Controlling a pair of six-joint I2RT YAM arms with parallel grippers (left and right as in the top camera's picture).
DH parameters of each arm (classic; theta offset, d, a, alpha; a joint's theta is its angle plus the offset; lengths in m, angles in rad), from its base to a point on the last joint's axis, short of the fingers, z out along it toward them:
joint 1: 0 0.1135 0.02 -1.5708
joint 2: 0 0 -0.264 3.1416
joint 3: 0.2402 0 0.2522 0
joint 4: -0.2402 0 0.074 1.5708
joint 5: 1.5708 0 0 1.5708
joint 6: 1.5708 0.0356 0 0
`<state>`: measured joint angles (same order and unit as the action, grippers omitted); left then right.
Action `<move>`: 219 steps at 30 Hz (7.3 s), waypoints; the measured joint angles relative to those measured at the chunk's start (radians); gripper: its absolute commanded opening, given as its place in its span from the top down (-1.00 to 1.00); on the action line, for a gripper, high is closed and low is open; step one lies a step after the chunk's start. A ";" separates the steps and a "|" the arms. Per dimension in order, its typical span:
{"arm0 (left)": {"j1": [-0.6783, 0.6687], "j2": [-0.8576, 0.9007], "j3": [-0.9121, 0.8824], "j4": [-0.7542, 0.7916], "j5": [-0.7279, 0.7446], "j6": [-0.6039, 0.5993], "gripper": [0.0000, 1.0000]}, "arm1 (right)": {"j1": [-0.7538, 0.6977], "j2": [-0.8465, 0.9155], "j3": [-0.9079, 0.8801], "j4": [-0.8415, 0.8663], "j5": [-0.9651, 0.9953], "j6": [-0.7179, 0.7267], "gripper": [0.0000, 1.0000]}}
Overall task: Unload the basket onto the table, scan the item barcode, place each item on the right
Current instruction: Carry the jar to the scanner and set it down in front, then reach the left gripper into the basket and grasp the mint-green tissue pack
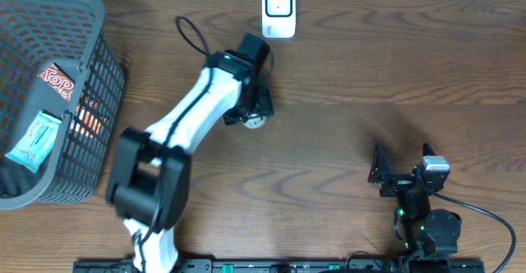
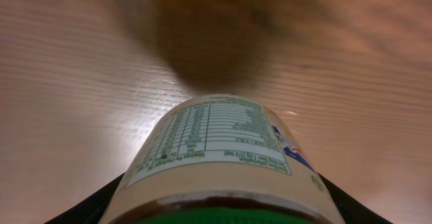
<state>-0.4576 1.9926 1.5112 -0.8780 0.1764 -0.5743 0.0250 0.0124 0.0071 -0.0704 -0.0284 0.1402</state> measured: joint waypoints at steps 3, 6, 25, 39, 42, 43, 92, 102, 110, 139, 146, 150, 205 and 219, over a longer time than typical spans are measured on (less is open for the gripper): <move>-0.013 0.078 0.000 0.014 0.014 -0.004 -0.47 | 0.000 0.000 0.000 0.000 0.000 0.000 -0.99; -0.028 0.107 0.000 0.033 0.021 -0.009 -0.54 | 0.000 0.000 0.000 0.000 0.000 0.000 -0.98; -0.035 -0.191 0.459 -0.170 -0.098 0.164 -0.96 | 0.000 0.000 0.000 0.000 0.000 0.000 -0.98; 0.762 -0.549 0.613 -0.278 -0.373 0.160 -0.96 | 0.000 0.000 0.000 0.000 0.000 0.000 -0.98; 0.911 -0.464 0.590 -0.360 -0.388 0.136 -0.96 | 0.000 0.000 0.000 0.000 0.000 0.000 -0.99; 0.947 -0.430 0.581 -0.386 -0.391 0.125 -0.96 | 0.000 0.000 0.000 0.000 0.000 0.000 -0.99; 1.042 0.348 0.430 -0.298 -0.613 -0.031 -0.54 | 0.000 0.000 0.000 0.000 0.000 0.000 -0.98; 1.049 0.315 0.253 -0.274 -0.731 -0.021 0.85 | 0.000 0.000 0.000 0.000 0.000 0.000 -0.99; 1.048 0.312 0.236 -0.342 -0.749 -0.002 0.86 | 0.000 0.000 0.000 0.000 0.000 0.000 -0.98; 0.888 -0.480 0.240 -0.162 -0.407 0.078 -0.32 | 0.000 0.000 0.000 0.000 0.000 0.000 -0.99; 0.888 -0.378 0.214 -0.174 -0.410 0.079 -0.89 | 0.000 0.000 0.000 0.000 0.000 0.000 -0.99; 0.889 -0.274 0.211 -0.201 -0.413 0.077 -0.98 | 0.000 0.000 0.000 0.000 0.000 0.000 -0.98; 0.955 -0.406 0.351 -0.282 -0.358 -0.177 0.86 | 0.000 0.000 0.000 0.000 0.000 0.000 -0.99; 0.955 -0.262 0.132 -0.278 -0.414 -0.157 0.86 | 0.000 0.000 0.000 0.000 0.000 0.000 -0.99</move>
<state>0.4973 1.7302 1.6428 -1.1564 -0.2375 -0.7311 0.0250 0.0124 0.0071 -0.0700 -0.0284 0.1402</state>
